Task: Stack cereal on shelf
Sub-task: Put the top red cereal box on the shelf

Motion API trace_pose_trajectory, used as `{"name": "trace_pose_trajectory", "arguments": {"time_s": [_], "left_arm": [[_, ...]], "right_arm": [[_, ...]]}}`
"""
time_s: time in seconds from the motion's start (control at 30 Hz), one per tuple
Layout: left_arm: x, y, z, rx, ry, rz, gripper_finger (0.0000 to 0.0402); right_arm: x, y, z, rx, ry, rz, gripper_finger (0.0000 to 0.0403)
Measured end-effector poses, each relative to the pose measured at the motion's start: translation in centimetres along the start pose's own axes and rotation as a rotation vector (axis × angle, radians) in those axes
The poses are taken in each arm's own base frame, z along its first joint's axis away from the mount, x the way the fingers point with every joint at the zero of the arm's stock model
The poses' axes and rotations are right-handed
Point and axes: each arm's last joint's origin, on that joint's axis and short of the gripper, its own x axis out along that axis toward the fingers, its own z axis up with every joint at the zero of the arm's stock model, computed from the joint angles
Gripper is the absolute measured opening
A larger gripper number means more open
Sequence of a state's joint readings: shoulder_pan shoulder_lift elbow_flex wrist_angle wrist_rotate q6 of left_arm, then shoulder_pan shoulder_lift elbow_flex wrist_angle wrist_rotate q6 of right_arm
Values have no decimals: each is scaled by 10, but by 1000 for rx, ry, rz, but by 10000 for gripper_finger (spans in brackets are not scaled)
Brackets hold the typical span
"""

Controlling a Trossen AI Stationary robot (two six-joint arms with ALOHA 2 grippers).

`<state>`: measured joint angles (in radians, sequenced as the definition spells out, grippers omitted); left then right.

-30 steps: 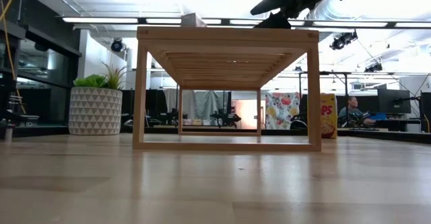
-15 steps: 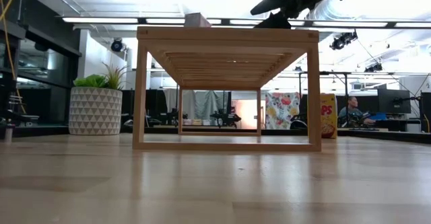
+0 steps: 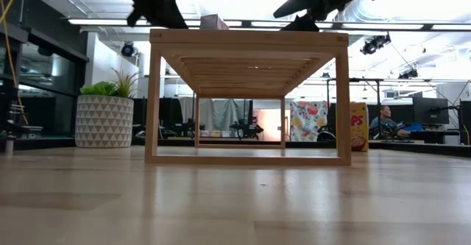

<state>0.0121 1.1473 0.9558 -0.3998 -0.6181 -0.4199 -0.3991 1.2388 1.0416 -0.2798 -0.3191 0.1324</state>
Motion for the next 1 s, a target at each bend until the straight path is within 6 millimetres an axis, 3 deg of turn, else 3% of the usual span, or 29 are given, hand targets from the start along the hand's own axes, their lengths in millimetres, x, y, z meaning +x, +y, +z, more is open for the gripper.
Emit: {"name": "trace_pose_trajectory", "arguments": {"time_s": [0.2,0.33,0.73,1.0], "left_arm": [[20,29,13,67,22,14,1],[26,35,15,96,48,-73,0],[53,22,5,103,83,-47,0],[50,18,5,13,78,-49,0]], "right_arm": [[1,3,-3,-14,27,-17,277],[1,2,-3,-25,27,-46,277],[1,1,-3,-2,24,-68,277],[1,1,-3,0,23,-72,277]]}}
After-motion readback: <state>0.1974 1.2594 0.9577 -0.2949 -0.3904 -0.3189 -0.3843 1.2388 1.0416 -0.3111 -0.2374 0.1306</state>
